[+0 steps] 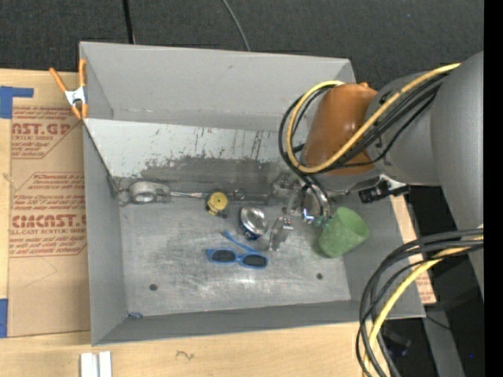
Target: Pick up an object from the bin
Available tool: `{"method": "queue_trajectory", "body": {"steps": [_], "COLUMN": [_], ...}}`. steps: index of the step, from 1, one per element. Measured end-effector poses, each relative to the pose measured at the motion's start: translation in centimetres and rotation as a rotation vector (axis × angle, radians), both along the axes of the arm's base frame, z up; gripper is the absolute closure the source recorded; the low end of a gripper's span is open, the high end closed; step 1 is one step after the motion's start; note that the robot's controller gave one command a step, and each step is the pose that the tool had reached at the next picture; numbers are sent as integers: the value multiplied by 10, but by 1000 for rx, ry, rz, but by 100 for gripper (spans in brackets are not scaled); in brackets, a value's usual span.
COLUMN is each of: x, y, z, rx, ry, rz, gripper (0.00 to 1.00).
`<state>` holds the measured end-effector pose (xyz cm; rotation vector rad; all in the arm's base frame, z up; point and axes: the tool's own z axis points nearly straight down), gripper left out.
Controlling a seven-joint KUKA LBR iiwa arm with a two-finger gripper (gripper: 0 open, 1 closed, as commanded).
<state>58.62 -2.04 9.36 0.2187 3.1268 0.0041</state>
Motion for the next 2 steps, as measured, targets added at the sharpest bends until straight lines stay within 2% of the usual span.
{"method": "queue_trajectory", "body": {"steps": [1, 2], "x": [-61, -73], "y": [63, 132], "z": [-21, -21], "rx": [-2, 0], "ry": [1, 1], "rz": [40, -194], "gripper": [0, 0]}}
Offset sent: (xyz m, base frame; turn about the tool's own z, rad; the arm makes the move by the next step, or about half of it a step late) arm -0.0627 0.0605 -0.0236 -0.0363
